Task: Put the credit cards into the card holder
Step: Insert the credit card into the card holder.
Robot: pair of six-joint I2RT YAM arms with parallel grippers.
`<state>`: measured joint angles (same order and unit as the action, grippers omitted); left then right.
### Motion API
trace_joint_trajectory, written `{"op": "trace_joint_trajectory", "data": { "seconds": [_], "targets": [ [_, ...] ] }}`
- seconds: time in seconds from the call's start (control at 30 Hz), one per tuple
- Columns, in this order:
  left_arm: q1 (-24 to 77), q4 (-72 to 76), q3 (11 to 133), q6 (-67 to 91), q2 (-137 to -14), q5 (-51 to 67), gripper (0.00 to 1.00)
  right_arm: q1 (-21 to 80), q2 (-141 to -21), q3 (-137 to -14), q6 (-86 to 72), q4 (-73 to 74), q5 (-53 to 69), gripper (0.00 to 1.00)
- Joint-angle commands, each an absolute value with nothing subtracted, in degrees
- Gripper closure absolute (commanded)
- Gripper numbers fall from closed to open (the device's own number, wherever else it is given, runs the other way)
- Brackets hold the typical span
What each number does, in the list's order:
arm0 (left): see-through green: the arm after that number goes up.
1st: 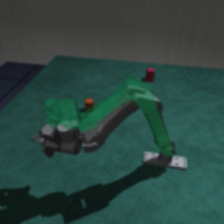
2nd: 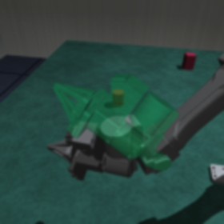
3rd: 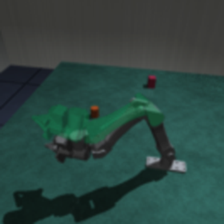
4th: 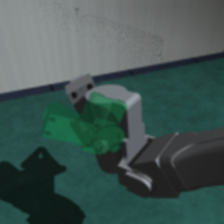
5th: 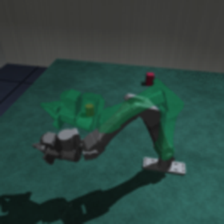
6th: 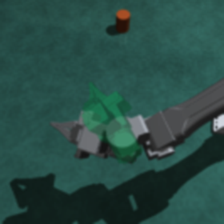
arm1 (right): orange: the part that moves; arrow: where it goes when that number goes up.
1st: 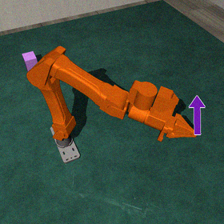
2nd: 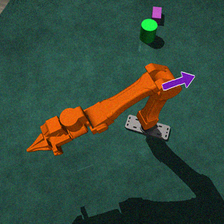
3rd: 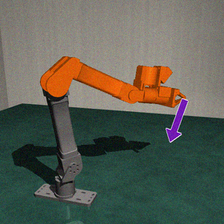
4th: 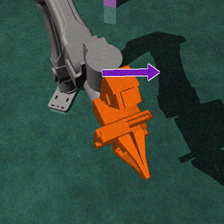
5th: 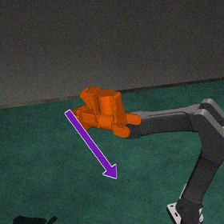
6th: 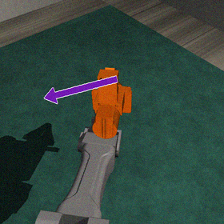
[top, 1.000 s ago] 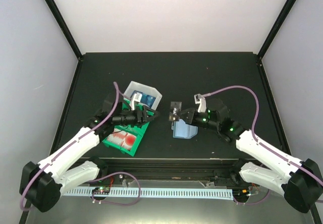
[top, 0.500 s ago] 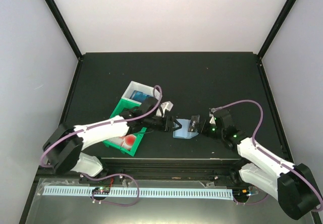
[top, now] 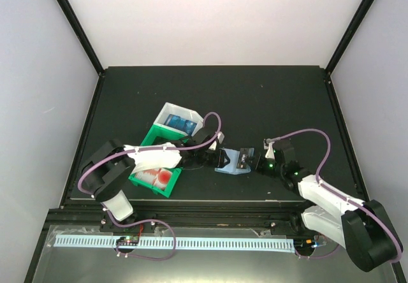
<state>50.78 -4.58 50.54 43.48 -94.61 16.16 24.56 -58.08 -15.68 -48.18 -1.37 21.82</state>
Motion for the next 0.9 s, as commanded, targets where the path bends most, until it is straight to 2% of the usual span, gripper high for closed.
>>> {"op": "trace_joint_trajectory", "data": {
  "seconds": [0.0,0.2,0.4,0.6,0.87],
  "targets": [
    [51.5,-6.6,51.7,42.5,-96.3,6.4,0.57,23.8,-58.3,-15.5,-45.8,-3.7,22.6,0.99],
    [51.6,-6.2,50.8,41.5,-96.7,5.5,0.57,23.7,-56.6,-19.0,-44.1,4.3,18.5,0.99],
    [51.7,-7.1,50.8,41.7,-97.2,5.2,0.62,23.8,-52.5,-24.4,-46.9,7.6,23.2,0.99],
    [51.7,-9.2,50.6,42.9,-97.3,2.8,0.65,23.8,-53.4,-25.0,-52.4,1.0,29.8,0.99],
    [51.8,-8.3,50.2,43.7,-97.8,4.1,0.68,25.4,-61.1,-22.5,-57.2,-7.1,29.4,0.99]
  ]
}}
